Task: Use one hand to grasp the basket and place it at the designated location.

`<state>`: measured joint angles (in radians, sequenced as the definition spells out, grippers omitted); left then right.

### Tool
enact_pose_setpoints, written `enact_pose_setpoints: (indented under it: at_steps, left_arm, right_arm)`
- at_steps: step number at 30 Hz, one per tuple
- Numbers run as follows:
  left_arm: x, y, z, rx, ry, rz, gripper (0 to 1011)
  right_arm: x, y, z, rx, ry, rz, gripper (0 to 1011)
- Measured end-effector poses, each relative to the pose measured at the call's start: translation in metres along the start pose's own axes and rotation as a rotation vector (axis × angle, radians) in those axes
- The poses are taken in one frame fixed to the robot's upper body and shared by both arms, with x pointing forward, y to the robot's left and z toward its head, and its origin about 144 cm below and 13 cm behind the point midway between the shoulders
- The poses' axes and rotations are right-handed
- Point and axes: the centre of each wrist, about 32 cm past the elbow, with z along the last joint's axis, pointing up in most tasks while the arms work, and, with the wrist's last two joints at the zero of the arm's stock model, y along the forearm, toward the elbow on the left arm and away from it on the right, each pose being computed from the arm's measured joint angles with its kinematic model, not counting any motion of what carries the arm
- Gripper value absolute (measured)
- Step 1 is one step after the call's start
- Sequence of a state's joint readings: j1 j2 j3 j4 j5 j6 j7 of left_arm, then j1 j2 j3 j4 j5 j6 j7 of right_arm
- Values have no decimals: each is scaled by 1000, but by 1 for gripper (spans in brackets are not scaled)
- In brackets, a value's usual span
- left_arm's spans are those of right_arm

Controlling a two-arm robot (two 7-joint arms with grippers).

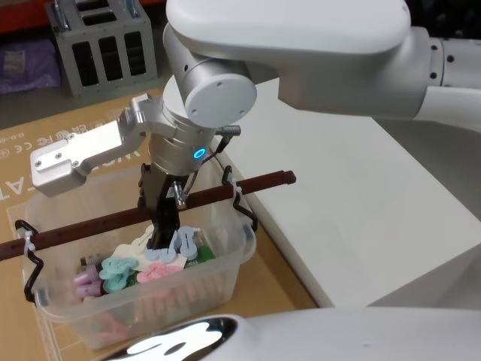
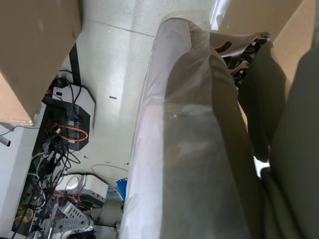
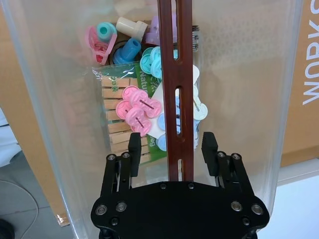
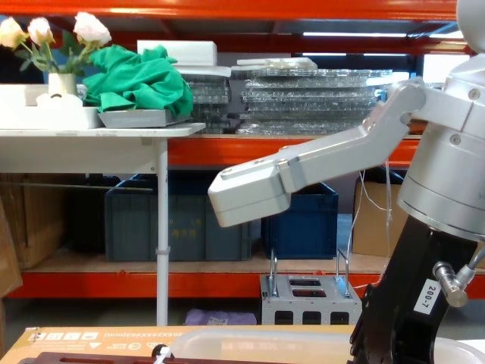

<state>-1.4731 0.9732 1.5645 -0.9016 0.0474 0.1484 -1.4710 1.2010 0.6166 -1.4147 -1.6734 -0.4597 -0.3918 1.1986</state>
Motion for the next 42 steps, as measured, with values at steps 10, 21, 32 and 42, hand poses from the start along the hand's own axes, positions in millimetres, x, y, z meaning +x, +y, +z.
enact_pose_setpoints:
  at_steps: [10, 21, 32, 42]
  left_arm:
    - [0, 0, 0, 0, 0, 0, 0]
    - [0, 0, 0, 0, 0, 0, 0]
    - [0, 0, 0, 0, 0, 0, 0]
    - [0, 0, 0, 0, 0, 0, 0]
  right_arm:
    - [0, -1, -1, 4, 9, -4, 469]
    - [-2, -3, -4, 12, 25, -9, 235]
    - [-4, -8, -9, 19, 44, -21, 235]
    - [-10, -25, -17, 36, 74, -59, 235]
